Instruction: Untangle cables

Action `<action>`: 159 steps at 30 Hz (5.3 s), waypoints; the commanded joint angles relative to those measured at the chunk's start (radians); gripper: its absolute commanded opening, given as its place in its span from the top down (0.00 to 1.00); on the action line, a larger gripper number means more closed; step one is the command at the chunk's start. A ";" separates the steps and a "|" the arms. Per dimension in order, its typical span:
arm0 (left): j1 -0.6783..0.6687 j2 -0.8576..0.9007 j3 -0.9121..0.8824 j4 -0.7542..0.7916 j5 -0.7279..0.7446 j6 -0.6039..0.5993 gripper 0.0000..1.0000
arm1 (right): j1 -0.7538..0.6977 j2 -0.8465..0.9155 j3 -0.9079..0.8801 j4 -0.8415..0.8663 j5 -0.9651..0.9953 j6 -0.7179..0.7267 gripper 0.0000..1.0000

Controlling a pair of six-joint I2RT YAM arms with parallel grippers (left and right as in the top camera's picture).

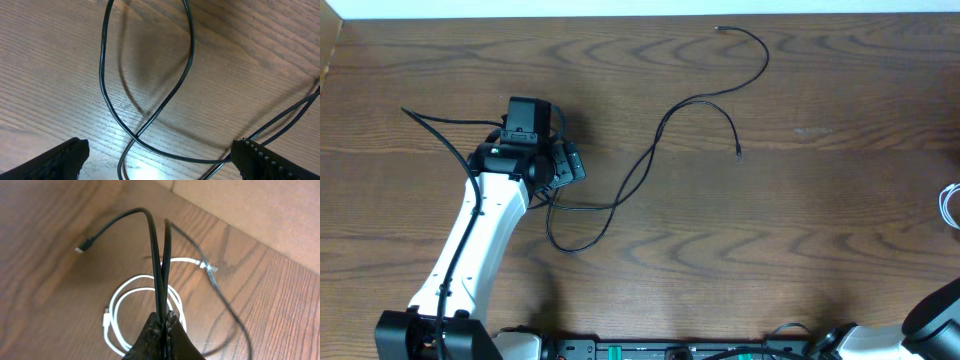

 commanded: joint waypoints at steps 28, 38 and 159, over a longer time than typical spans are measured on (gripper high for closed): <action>-0.006 -0.002 0.016 -0.024 -0.011 0.103 0.27 | 0.838 0.035 0.051 -0.082 -0.670 -0.143 0.01; 0.159 -0.146 0.017 -0.101 -0.077 -0.077 0.12 | 1.194 0.101 0.051 0.009 -0.538 0.255 0.01; 0.187 -0.109 0.014 -0.175 0.013 -0.069 0.07 | 1.067 0.373 0.694 -0.698 -0.092 0.157 0.99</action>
